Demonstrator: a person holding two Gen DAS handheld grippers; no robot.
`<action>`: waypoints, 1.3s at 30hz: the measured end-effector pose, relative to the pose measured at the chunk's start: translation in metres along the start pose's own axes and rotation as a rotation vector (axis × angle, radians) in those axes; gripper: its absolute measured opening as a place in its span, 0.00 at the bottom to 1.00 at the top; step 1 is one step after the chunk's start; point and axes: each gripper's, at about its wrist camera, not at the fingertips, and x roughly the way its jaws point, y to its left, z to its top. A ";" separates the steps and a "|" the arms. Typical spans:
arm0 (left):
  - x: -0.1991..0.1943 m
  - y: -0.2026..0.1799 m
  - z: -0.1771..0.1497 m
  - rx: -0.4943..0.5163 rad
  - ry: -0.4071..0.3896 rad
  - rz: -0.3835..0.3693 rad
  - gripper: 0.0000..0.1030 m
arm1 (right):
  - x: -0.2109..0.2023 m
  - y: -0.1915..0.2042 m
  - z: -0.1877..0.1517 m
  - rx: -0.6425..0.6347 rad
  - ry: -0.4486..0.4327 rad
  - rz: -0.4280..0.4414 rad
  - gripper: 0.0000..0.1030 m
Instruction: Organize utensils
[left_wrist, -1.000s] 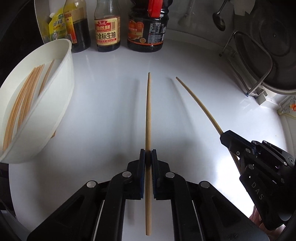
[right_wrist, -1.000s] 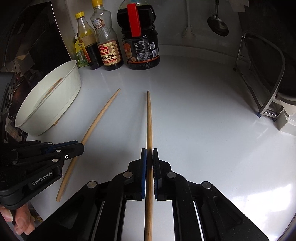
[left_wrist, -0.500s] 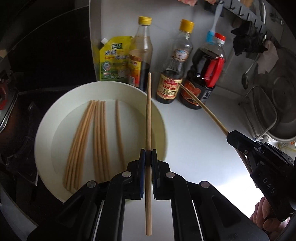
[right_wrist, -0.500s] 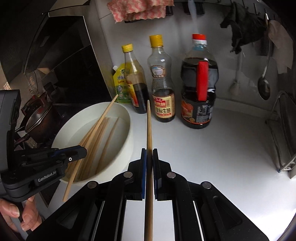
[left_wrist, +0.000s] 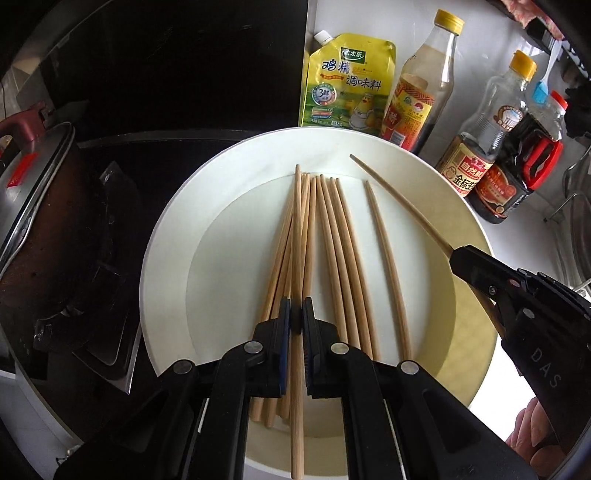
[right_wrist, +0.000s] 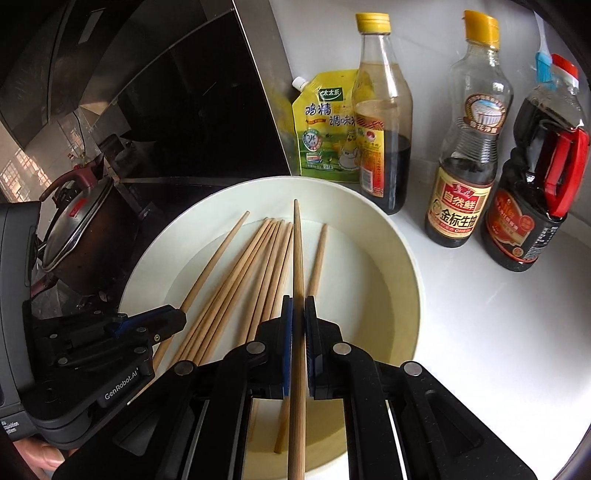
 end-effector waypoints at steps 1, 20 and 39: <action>0.004 0.002 0.001 -0.002 0.006 -0.003 0.07 | 0.005 0.002 0.001 -0.002 0.010 -0.006 0.06; -0.036 0.022 -0.003 -0.074 -0.071 0.034 0.88 | -0.020 0.002 0.001 0.016 0.027 -0.037 0.39; -0.091 -0.007 -0.031 -0.063 -0.119 0.083 0.93 | -0.085 -0.008 -0.028 0.026 0.009 -0.058 0.53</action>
